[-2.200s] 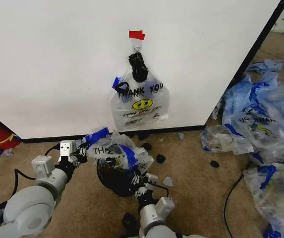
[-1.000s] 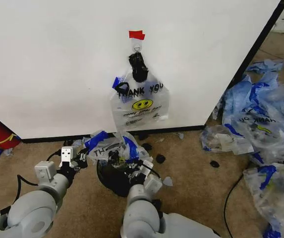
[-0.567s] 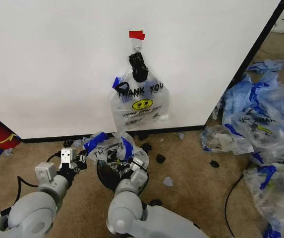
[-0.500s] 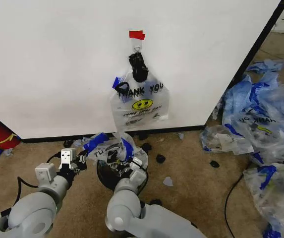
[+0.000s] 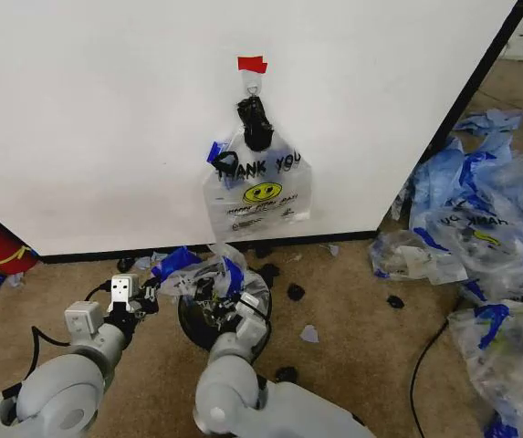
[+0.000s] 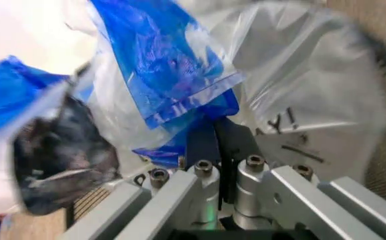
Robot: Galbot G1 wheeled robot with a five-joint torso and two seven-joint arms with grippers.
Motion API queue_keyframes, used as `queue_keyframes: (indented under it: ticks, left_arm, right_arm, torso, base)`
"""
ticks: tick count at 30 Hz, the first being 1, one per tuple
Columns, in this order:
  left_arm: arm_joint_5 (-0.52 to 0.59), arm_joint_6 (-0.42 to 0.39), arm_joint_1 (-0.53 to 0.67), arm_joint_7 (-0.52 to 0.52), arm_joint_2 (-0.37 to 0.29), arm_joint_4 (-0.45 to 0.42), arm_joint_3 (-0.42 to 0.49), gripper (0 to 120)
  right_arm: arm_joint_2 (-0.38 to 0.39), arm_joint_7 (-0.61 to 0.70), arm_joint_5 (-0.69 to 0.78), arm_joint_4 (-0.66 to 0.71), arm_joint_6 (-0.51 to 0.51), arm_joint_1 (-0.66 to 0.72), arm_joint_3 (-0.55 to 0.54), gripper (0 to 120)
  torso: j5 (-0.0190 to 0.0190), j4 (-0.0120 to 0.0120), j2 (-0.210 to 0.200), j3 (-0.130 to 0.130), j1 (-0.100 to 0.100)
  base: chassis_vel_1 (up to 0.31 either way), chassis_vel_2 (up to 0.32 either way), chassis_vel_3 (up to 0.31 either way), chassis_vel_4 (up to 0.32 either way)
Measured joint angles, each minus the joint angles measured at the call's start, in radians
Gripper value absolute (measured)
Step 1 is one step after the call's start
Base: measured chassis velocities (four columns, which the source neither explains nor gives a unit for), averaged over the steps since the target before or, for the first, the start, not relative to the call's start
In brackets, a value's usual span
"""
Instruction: Pick up the garbage bag from the wall and place it over the trash bin.
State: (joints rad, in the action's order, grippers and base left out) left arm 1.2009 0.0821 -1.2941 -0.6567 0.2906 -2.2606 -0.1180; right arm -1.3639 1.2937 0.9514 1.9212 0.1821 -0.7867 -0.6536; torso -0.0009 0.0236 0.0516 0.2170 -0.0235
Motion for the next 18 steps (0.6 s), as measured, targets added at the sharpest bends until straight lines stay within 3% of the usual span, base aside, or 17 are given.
queue_keyframes:
  ticks: [6,15,18]
  left_arm:
    - [0.002,0.0,0.005,0.0,-0.002,0.006,0.0,0]
    - [0.008,-0.003,0.008,-0.004,-0.01,-0.007,-0.009,0]
    - [0.01,-0.004,0.008,-0.006,-0.015,-0.013,-0.01,0]
  right_arm:
    - [0.069,-0.007,-0.021,0.068,-0.007,-0.003,-0.014,0]
    - [0.275,-0.137,-0.11,0.216,0.032,-0.018,0.001,0]
    - [0.312,-0.144,-0.123,0.254,0.036,-0.025,0.005,0]
  torso:
    - [0.0001,-0.0001,0.0,0.0,0.0]
    - [0.0001,0.0,0.0,0.0,0.0]
    - [0.0001,0.0,0.0,0.0,0.0]
  base:
    - [0.0,0.0,0.0,0.0]
    - [0.0,0.0,0.0,0.0]
    - [0.0,0.0,0.0,0.0]
